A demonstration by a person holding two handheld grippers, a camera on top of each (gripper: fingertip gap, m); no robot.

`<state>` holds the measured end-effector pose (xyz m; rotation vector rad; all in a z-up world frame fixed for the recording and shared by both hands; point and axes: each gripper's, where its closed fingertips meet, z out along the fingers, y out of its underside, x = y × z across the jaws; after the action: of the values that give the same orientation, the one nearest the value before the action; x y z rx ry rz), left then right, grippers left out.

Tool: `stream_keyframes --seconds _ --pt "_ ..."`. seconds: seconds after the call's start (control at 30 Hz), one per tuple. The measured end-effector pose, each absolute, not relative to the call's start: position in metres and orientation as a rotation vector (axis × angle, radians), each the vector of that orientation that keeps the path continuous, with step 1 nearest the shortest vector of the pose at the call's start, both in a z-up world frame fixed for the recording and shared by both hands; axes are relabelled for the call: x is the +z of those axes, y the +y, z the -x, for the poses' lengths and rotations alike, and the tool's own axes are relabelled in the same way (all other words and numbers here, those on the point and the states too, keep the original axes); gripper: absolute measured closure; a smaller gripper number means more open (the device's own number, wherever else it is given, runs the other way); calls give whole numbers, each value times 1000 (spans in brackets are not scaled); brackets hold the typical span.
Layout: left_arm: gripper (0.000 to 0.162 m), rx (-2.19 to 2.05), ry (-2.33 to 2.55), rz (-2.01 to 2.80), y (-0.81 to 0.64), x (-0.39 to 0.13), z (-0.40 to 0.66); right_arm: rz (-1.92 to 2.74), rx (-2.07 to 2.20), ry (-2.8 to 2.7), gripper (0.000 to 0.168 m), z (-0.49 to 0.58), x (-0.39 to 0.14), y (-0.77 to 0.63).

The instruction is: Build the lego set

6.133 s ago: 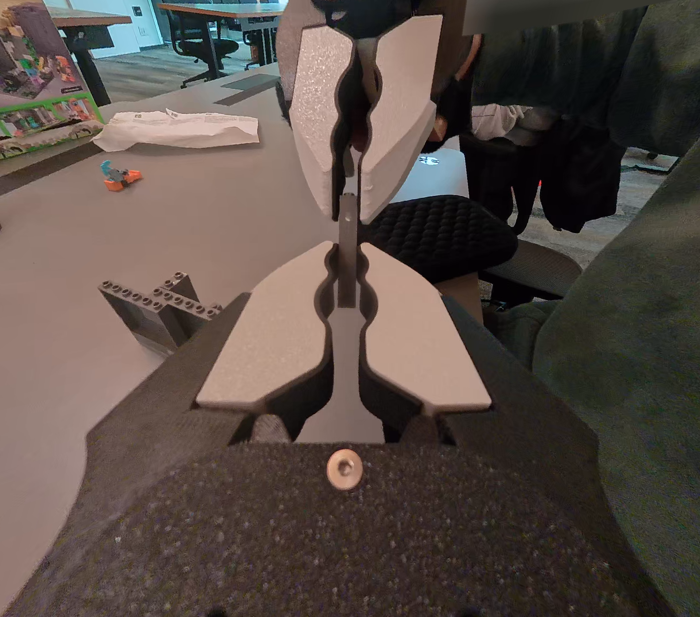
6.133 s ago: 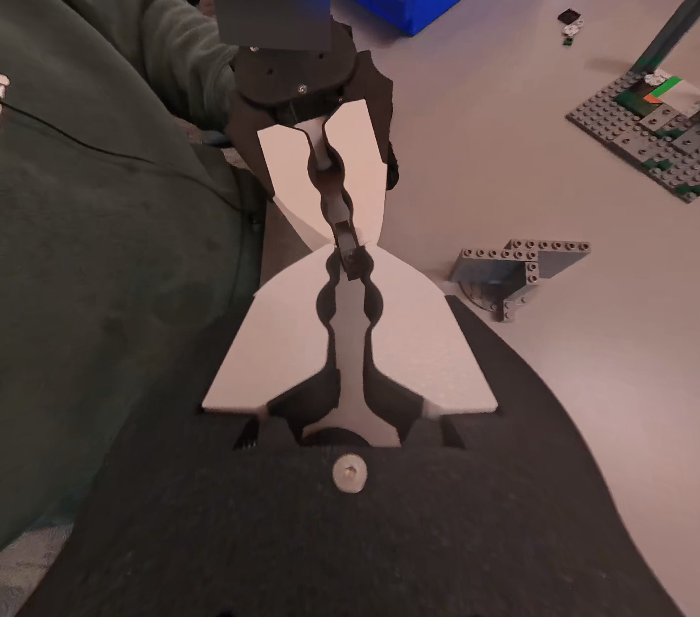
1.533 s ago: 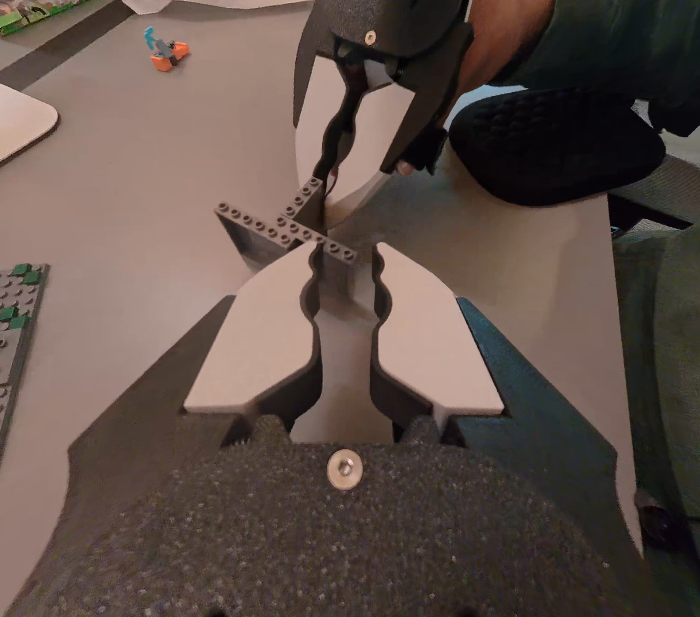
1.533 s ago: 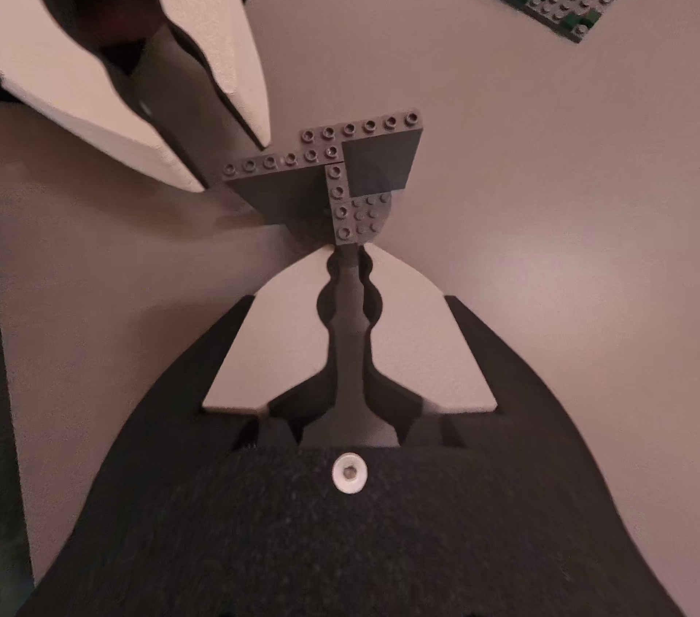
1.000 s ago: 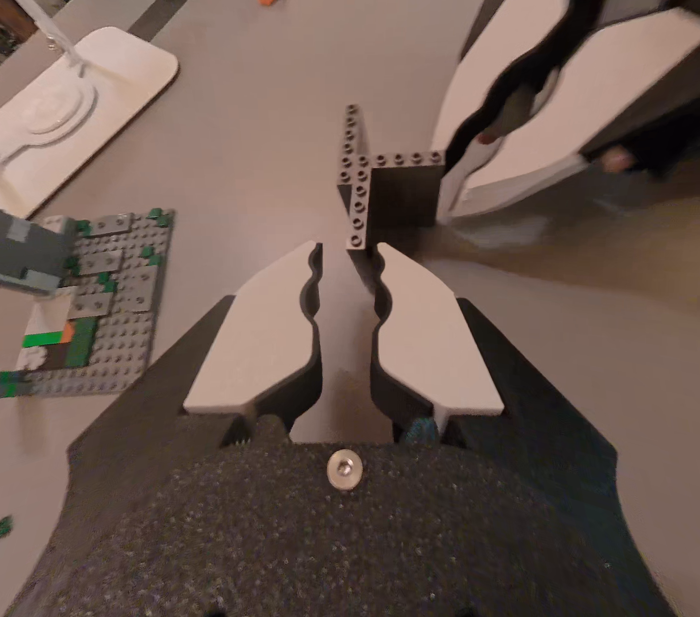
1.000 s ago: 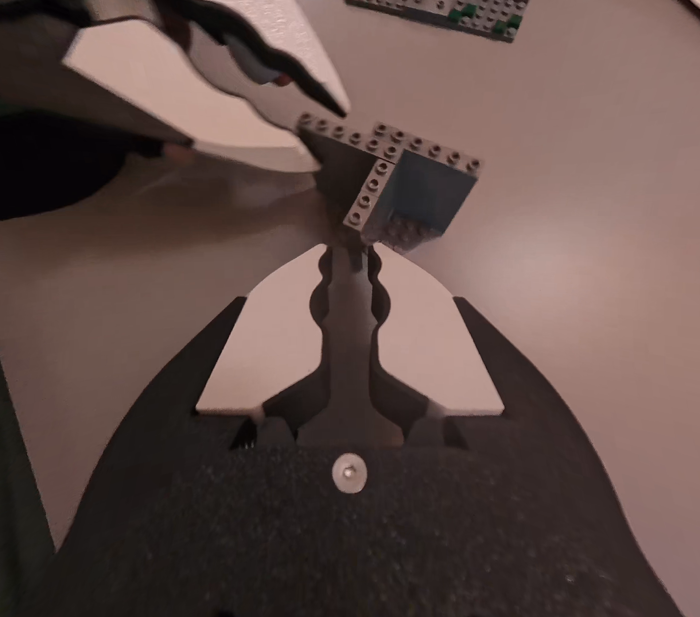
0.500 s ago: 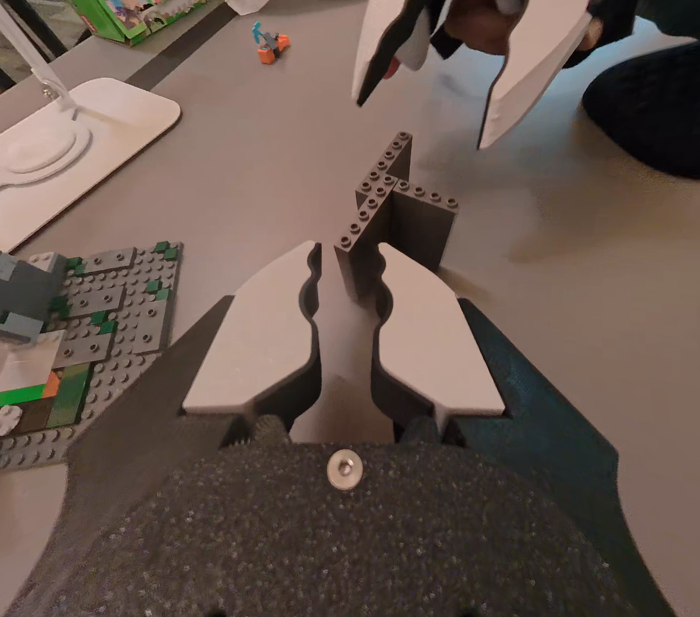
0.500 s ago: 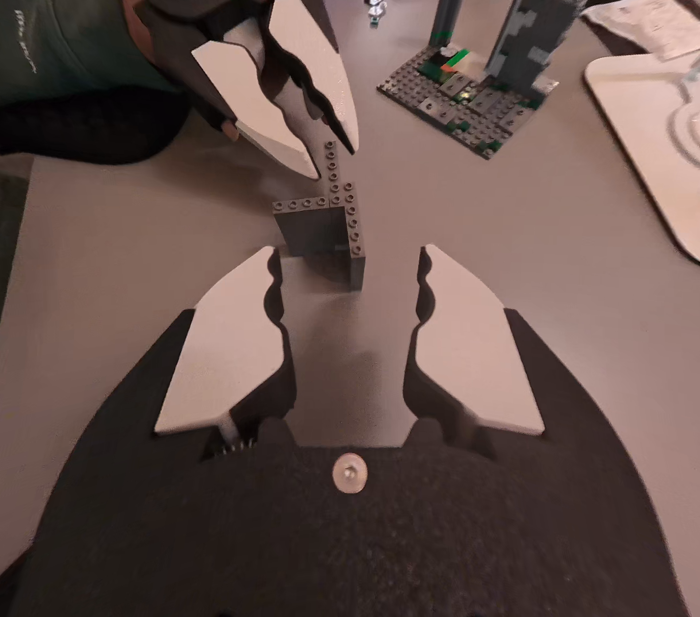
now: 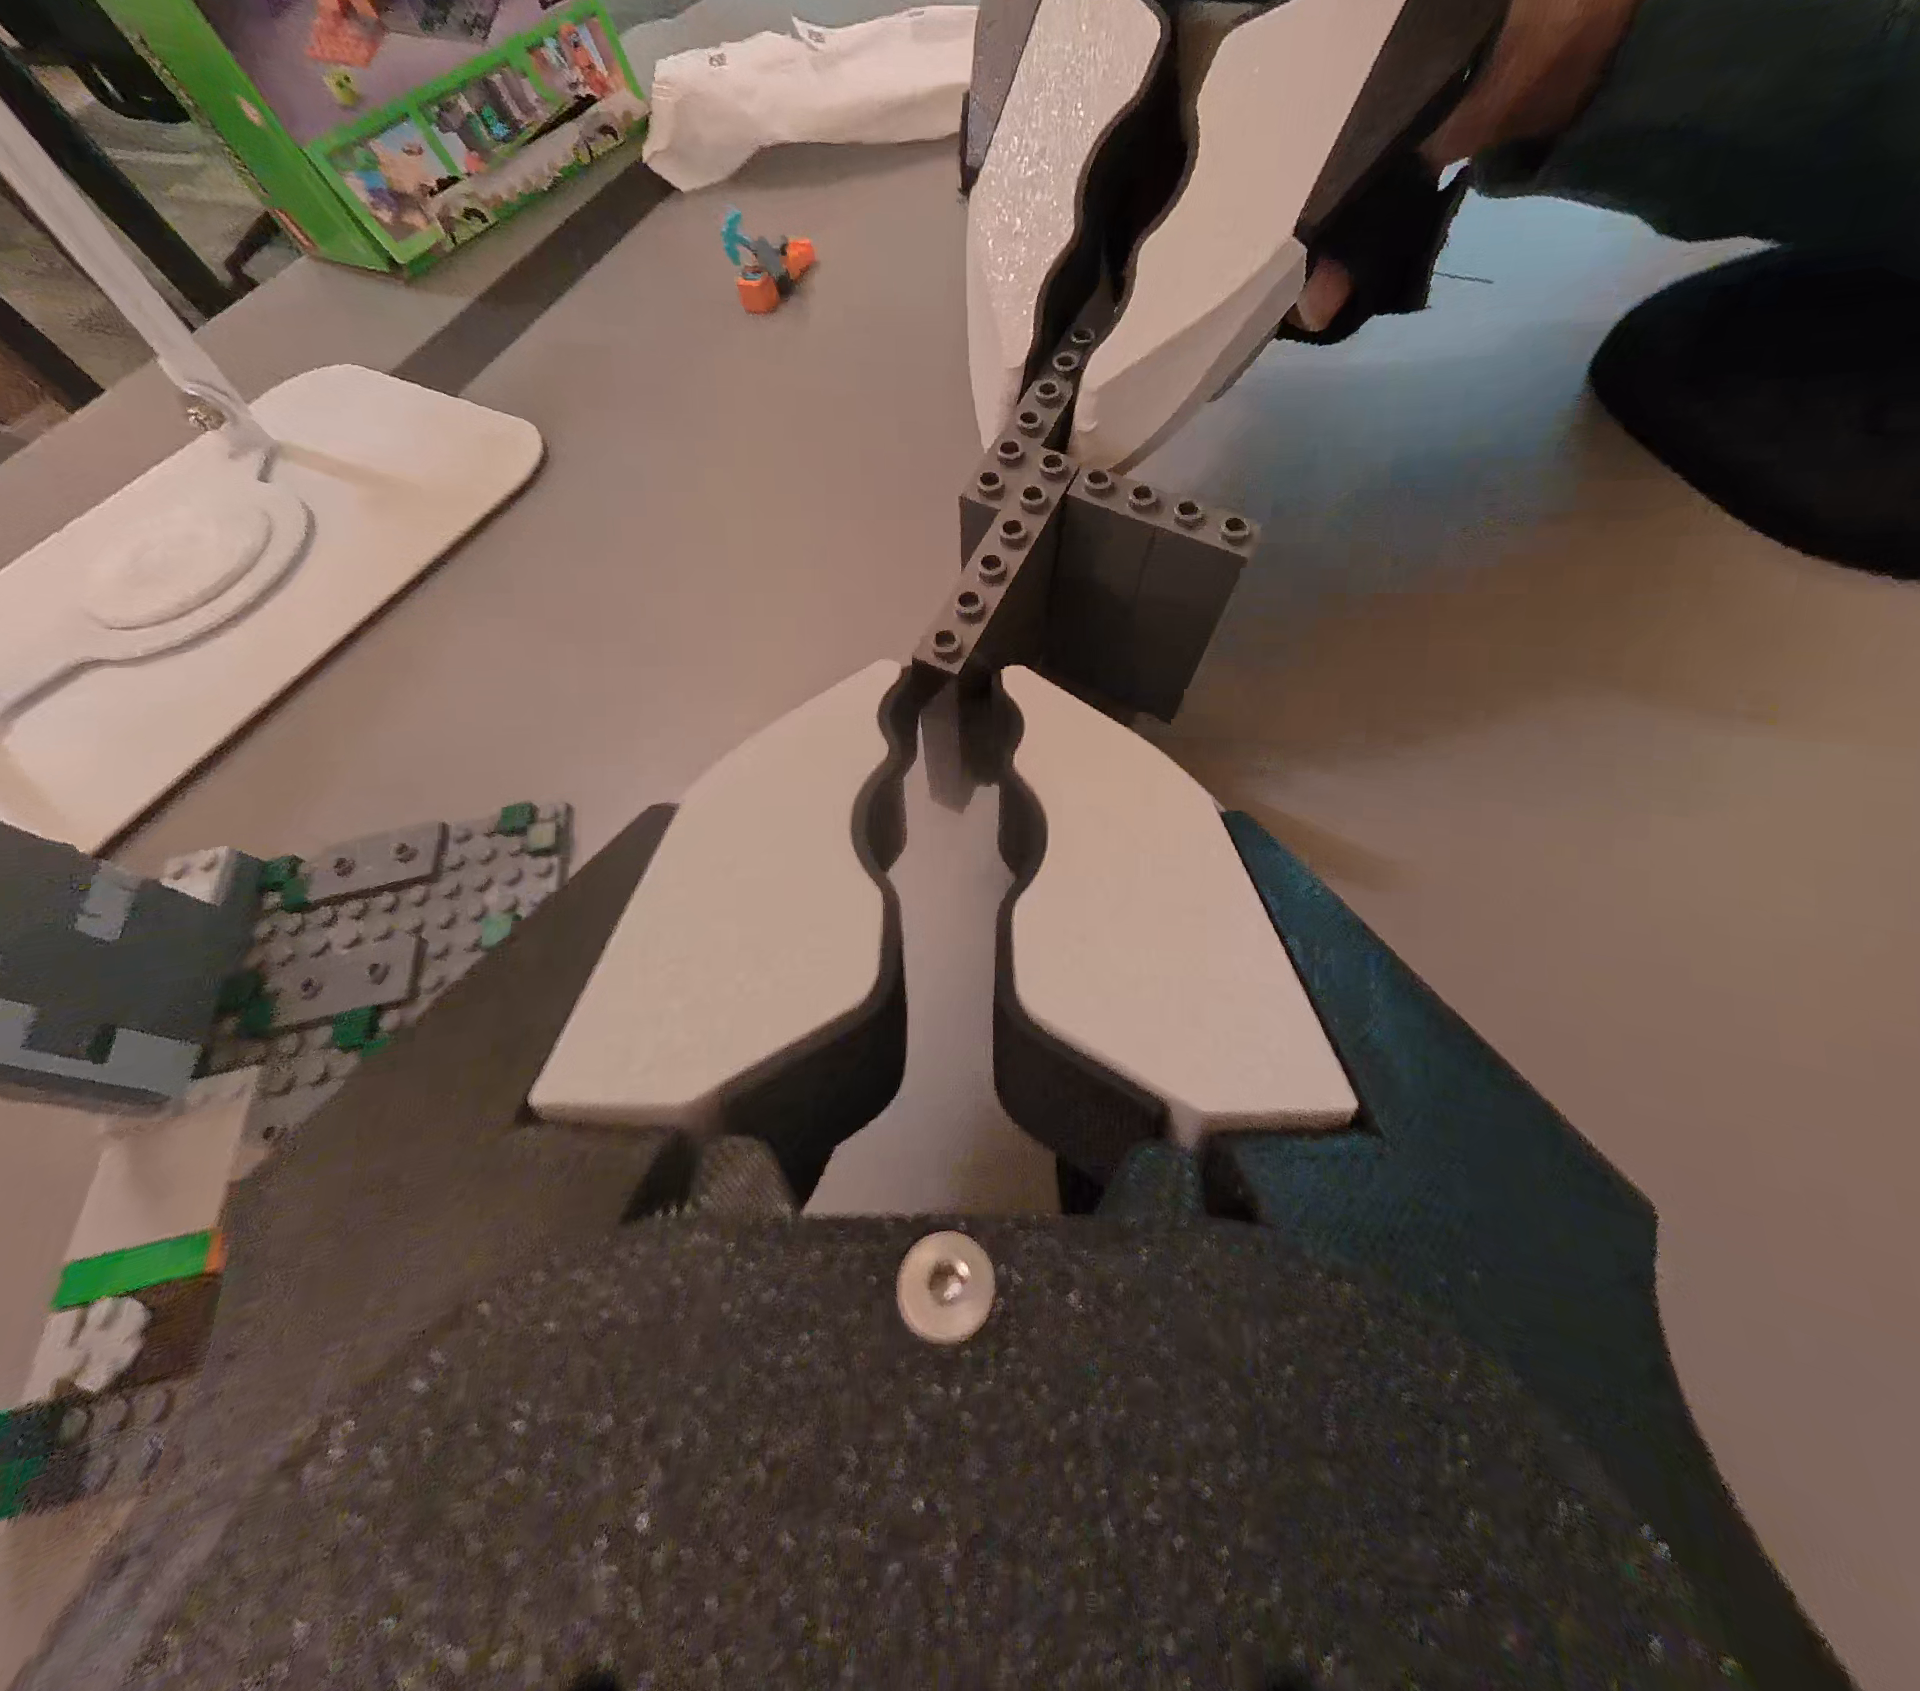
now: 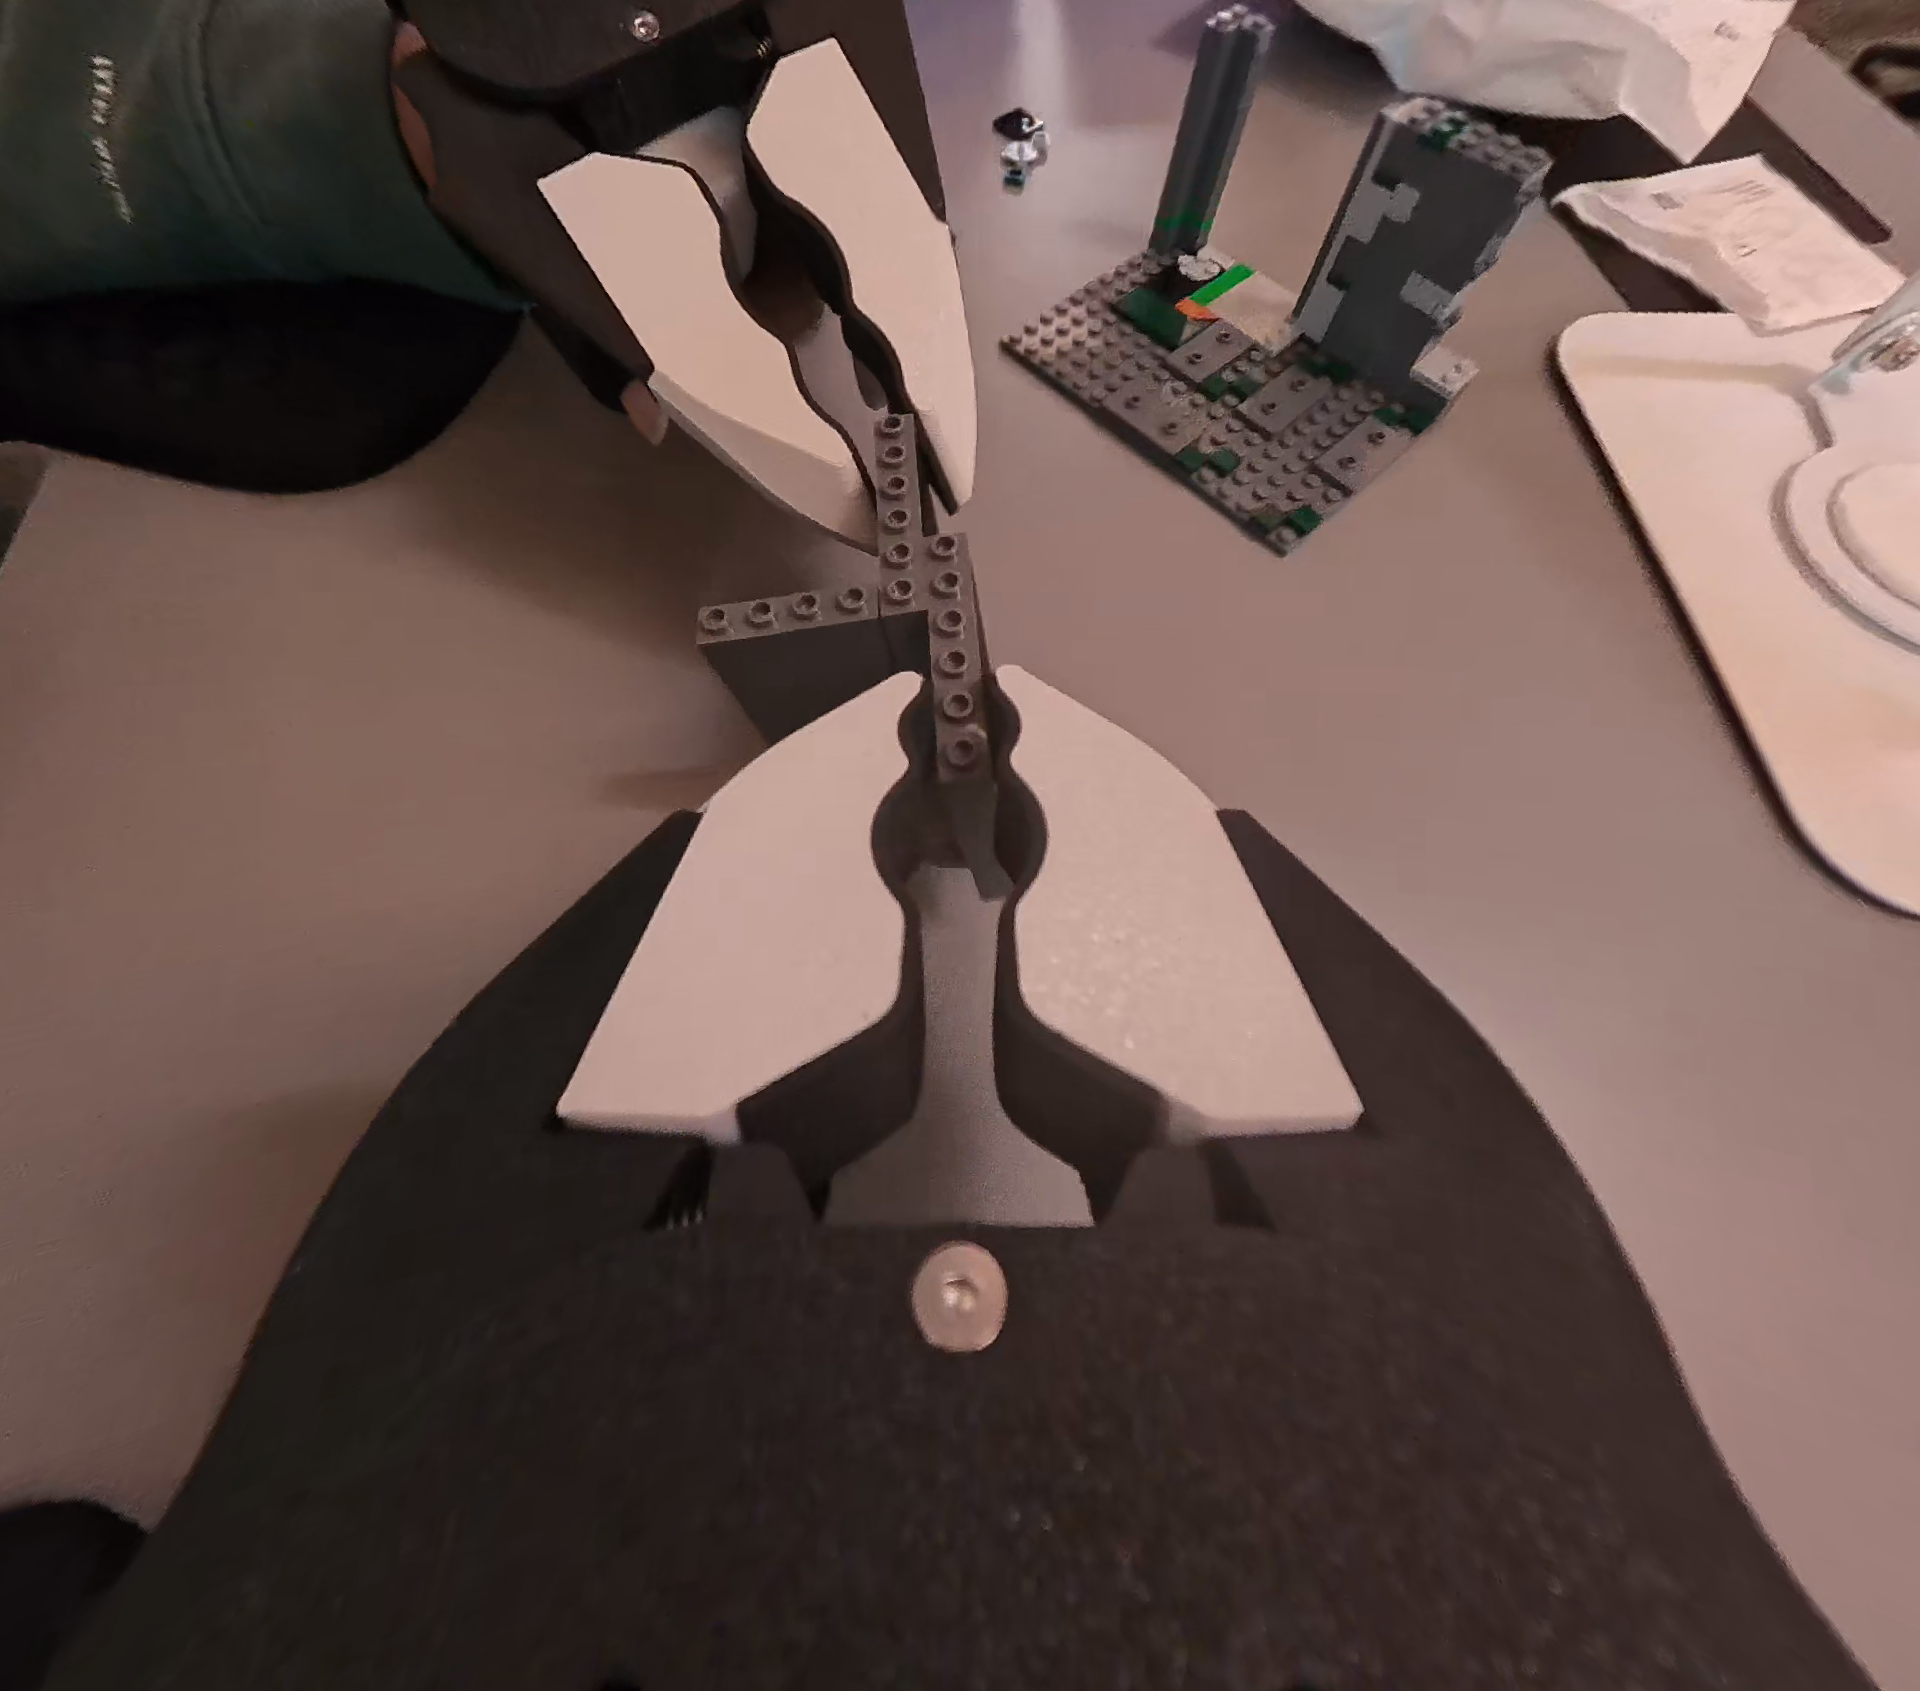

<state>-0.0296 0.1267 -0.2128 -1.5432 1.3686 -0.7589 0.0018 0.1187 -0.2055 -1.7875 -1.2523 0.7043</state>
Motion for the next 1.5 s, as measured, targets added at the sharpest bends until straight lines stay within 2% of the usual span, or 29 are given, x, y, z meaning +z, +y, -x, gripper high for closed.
stream_keyframes --seconds 0.3,0.4,0.53,0.63,0.7,0.77,1.0,1.1,1.17,1.27,1.37,1.5 --pt "152 -853 1371 1642 156 -236 27 1824 803 -1181 156 -7 -225 158" --pt "151 -840 1394 1650 156 -241 29 1801 823 -1205 139 -12 -216 154" --pt "149 -785 1418 1638 156 -243 30 1783 704 -1341 108 -9 -214 140" --pt "149 -718 1444 1638 157 -248 30 1820 582 -1427 96 4 -232 141" --pt "149 -703 1450 1638 156 -250 29 1837 566 -1452 98 9 -242 143" --pt "148 -685 1443 1638 158 -251 30 1819 615 -1434 110 14 -241 145" --pt "148 -684 1423 1653 162 -251 30 1798 635 -1418 112 14 -240 148" --pt "143 -665 1414 1657 163 -251 30 1794 620 -1422 108 14 -239 147" --pt "139 -665 1407 1656 164 -250 32 1770 672 -1380 93 14 -228 145" --pt "134 -684 1373 1644 163 -242 37 1736 703 -1290 85 6 -205 148" --pt "135 -691 1313 1603 162 -223 46 1691 751 -1133 89 -11 -179 155" --pt "147 -716 1080 1509 168 -172 56 1608 749 -788 96 -54 -147 183"
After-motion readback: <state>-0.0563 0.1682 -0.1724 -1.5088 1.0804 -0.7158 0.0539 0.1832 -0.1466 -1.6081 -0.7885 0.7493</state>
